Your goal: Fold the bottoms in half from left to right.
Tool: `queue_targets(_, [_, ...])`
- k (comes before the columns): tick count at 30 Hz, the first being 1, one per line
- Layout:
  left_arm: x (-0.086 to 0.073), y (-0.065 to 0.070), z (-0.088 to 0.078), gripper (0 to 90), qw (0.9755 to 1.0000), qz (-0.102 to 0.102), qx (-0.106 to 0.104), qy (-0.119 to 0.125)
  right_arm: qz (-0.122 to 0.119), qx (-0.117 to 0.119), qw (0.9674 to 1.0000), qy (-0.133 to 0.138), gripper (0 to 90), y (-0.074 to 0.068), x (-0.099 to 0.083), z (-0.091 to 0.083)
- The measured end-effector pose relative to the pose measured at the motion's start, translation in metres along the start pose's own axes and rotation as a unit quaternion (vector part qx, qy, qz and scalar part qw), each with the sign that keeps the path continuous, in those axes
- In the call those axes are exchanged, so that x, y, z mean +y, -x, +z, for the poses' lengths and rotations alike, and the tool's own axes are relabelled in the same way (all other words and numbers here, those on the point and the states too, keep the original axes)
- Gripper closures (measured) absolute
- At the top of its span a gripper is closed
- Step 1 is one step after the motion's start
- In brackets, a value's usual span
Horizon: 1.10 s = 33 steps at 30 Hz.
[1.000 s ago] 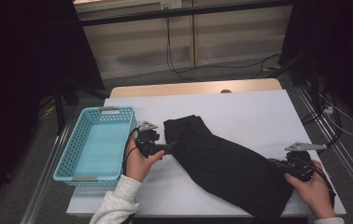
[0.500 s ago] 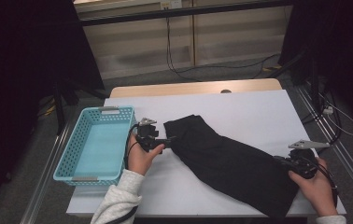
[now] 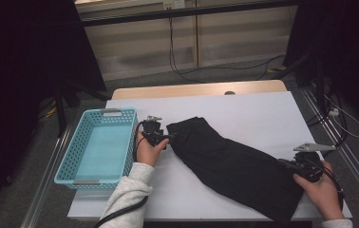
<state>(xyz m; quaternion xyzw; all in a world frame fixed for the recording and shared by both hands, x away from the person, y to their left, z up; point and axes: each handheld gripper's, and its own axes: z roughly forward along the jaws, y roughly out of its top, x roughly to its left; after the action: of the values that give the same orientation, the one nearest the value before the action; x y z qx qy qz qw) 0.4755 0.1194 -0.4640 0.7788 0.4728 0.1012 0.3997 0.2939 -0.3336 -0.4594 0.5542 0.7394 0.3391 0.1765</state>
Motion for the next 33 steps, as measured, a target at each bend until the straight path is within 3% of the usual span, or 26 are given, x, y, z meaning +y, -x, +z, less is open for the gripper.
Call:
queue_targets(2, [0.001,-0.001,0.003,31.9,1.0,0.003,0.003,0.002,0.001,0.001,1.0,0.0,89.5,0.0,0.0,0.0])
queue_targets(7, [0.002,0.0,0.006,37.3,0.9999,-0.013,-0.004,0.004,0.002,0.003,1.0,-0.001,89.5,0.0,-0.001,-0.001])
queue_targets(12, [0.001,0.007,0.007,59.1,0.9996,-0.024,-0.013,0.002,0.001,0.004,1.0,-0.002,89.5,0.0,-0.002,-0.002])
queue_targets(14, [0.001,0.009,0.007,68.7,0.9995,-0.025,-0.015,-0.009,0.002,0.004,1.0,-0.003,89.5,-0.001,-0.002,-0.003])
queue_targets(18, [0.0,0.011,0.006,82.4,0.999,-0.039,-0.021,-0.003,0.0,0.008,1.0,-0.005,89.5,0.0,-0.002,-0.003])
queue_targets(22, [-0.001,0.005,-0.001,84.0,0.9984,-0.052,-0.021,0.005,0.002,0.011,0.9999,-0.006,89.5,0.001,-0.003,-0.005])
queue_targets(27, [-0.009,-0.002,-0.019,83.8,0.9979,-0.062,-0.007,0.018,0.001,0.013,0.9999,-0.006,89.5,0.002,-0.005,-0.007])
queue_targets(33, [-0.014,-0.009,-0.028,68.5,0.9974,-0.069,0.008,0.018,0.001,0.014,0.9998,-0.013,89.5,0.003,-0.006,-0.011])
